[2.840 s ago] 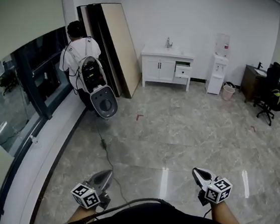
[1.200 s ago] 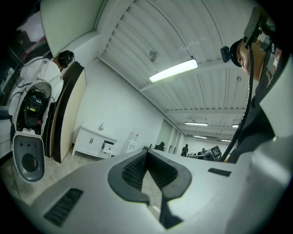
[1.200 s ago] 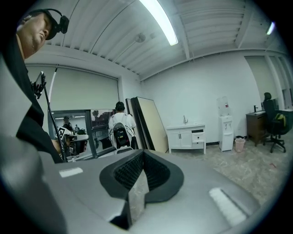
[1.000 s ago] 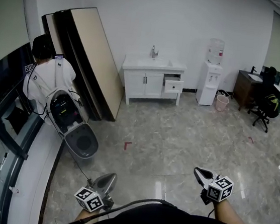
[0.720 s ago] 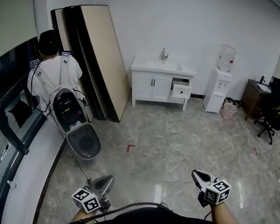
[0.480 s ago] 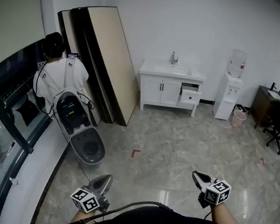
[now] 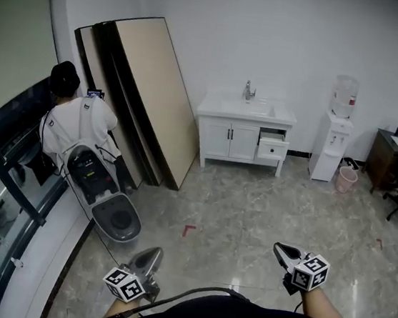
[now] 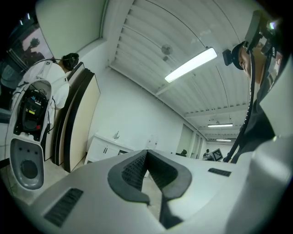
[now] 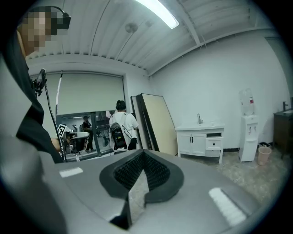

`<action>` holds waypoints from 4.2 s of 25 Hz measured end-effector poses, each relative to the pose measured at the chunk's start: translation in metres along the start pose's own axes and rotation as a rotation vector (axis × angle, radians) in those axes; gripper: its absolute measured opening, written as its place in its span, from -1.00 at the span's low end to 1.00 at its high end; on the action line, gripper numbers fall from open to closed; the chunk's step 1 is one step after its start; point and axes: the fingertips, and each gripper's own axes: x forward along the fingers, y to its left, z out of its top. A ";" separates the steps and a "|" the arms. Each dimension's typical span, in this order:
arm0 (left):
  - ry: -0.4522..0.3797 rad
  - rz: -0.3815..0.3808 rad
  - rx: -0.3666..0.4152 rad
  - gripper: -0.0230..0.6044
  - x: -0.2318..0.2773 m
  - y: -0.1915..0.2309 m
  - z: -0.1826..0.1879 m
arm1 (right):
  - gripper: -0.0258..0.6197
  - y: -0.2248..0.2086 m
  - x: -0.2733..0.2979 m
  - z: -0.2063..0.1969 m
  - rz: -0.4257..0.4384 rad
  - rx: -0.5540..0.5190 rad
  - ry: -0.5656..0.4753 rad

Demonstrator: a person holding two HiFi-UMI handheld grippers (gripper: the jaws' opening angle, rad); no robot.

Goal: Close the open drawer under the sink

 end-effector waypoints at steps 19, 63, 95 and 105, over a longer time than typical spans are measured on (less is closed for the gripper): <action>0.116 -0.211 -0.017 -0.93 0.189 0.121 0.029 | -0.92 -0.087 0.119 0.059 -0.190 0.082 -0.044; 0.073 -0.048 -0.018 -0.93 0.541 0.269 0.086 | -0.92 -0.437 0.392 0.166 0.001 0.039 0.017; 0.177 -0.210 -0.069 -0.93 0.760 0.533 0.148 | -0.92 -0.547 0.662 0.229 -0.164 0.078 0.032; 0.135 -0.103 -0.039 -0.93 0.897 0.501 0.152 | -0.92 -0.693 0.698 0.276 -0.014 0.034 0.017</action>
